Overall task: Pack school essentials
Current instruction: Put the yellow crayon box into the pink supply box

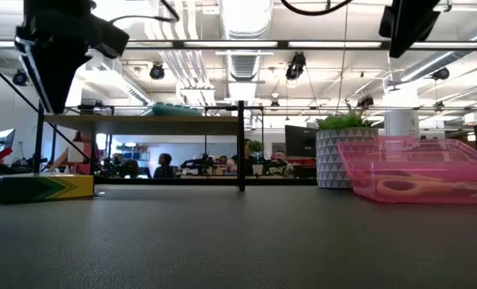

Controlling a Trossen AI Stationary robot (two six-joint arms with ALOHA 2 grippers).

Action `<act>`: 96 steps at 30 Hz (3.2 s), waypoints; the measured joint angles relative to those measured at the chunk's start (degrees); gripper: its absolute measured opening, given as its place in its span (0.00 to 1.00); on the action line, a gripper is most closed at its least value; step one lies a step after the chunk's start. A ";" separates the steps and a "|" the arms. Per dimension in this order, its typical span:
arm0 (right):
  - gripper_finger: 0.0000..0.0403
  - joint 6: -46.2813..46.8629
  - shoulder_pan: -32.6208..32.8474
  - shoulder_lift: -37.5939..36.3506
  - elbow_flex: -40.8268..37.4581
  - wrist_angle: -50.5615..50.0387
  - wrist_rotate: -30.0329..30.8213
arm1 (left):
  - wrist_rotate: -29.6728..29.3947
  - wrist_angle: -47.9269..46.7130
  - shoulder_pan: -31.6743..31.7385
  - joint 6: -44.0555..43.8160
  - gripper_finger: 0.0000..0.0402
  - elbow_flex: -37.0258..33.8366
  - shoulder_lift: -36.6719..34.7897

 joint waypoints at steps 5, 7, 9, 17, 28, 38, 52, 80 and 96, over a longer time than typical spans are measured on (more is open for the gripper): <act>0.39 0.00 -0.02 0.00 0.60 0.08 0.00 | 0.12 -0.04 1.11 0.27 0.51 -5.50 0.03; 0.39 -0.01 -0.02 0.00 0.67 0.25 0.00 | 1.13 -0.04 1.93 -0.03 0.51 -7.45 0.03; 0.39 0.00 -0.02 0.00 0.67 0.20 0.00 | 1.70 0.05 2.22 -1.44 0.51 -8.86 0.03; 0.39 0.00 -0.02 0.00 0.67 0.23 0.00 | 3.21 3.41 2.20 -0.71 0.51 -11.34 -0.49; 0.39 0.00 -0.02 0.00 0.67 0.26 -0.02 | 3.23 14.47 2.17 -0.87 0.51 -11.38 -0.51; 0.39 0.00 -0.02 0.00 0.67 0.34 -0.02 | 0.46 9.89 2.15 -4.23 0.61 -11.87 -0.67; 0.39 0.00 -0.02 0.02 0.67 0.54 -0.02 | -0.75 18.69 2.15 -4.37 0.93 -20.21 -0.84; 0.39 0.02 -0.02 0.02 0.65 0.64 -0.04 | -2.06 28.55 2.17 -5.65 0.74 -25.22 -0.30; 0.39 0.01 -0.02 0.02 0.65 0.65 -0.04 | -3.20 42.21 2.42 3.28 0.72 -17.60 -0.56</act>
